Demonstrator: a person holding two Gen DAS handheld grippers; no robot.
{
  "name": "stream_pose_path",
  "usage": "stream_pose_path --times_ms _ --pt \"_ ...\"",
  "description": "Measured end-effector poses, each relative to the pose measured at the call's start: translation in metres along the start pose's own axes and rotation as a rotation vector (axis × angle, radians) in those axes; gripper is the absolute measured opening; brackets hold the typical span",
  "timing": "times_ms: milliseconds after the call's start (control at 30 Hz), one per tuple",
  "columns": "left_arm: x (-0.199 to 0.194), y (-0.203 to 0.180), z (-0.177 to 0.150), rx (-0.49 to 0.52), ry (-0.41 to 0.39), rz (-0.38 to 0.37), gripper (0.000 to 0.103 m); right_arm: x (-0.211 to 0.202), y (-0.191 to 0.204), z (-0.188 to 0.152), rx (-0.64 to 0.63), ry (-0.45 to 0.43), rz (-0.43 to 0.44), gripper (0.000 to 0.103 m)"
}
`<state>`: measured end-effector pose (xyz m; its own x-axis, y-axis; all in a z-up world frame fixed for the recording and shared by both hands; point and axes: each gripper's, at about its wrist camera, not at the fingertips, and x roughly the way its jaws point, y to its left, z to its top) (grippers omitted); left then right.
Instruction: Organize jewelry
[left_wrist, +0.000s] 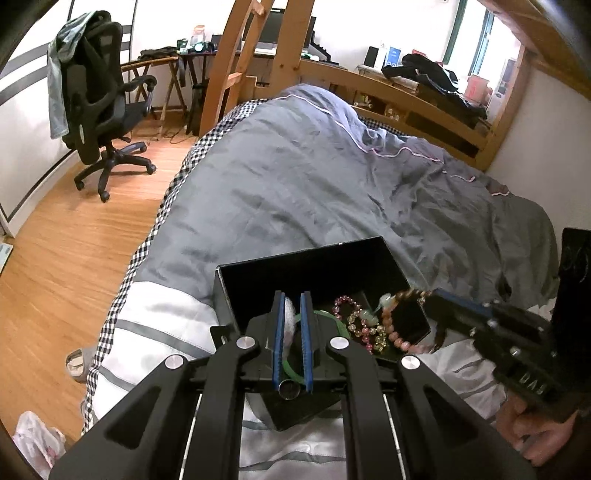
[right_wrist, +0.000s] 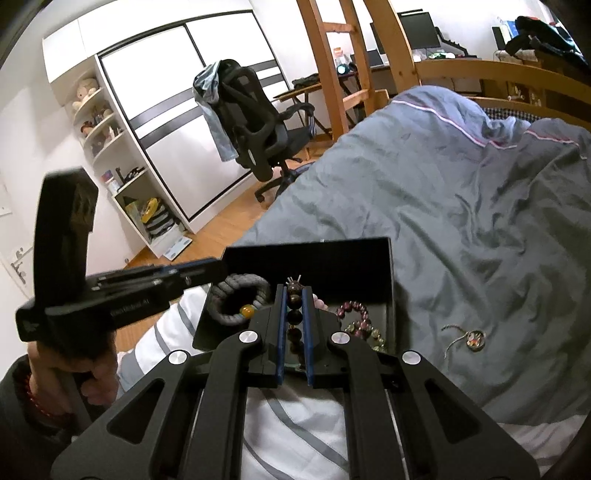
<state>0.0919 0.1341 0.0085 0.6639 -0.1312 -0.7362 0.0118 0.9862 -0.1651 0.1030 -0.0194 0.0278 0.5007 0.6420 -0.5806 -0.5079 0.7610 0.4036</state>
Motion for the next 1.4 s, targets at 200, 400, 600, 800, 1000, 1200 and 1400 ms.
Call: stream_pose_path --times_ms 200,400,600,800,1000,1200,1400 --pt "-0.003 -0.004 0.000 0.003 -0.022 0.003 0.040 0.007 0.000 -0.004 -0.005 0.033 0.016 0.013" --pt "-0.020 -0.008 0.003 0.000 -0.150 0.042 0.095 -0.009 -0.007 -0.004 0.026 -0.023 -0.014 0.090" --pt "-0.013 -0.028 0.000 0.089 -0.140 0.057 0.095 -0.043 -0.024 -0.004 0.016 -0.042 -0.187 0.099" --pt "-0.010 -0.066 -0.007 0.205 -0.137 0.063 0.095 -0.089 -0.053 -0.019 0.044 -0.061 -0.303 0.099" --pt "0.014 -0.110 -0.013 0.273 -0.098 -0.020 0.096 -0.115 -0.087 -0.035 0.058 -0.085 -0.404 0.099" --pt "0.032 -0.163 -0.034 0.402 -0.064 -0.135 0.096 -0.120 -0.113 -0.034 0.065 -0.113 -0.375 0.075" --pt "0.071 -0.185 -0.049 0.441 0.013 -0.160 0.083 -0.075 -0.111 -0.022 -0.109 -0.016 -0.249 0.040"
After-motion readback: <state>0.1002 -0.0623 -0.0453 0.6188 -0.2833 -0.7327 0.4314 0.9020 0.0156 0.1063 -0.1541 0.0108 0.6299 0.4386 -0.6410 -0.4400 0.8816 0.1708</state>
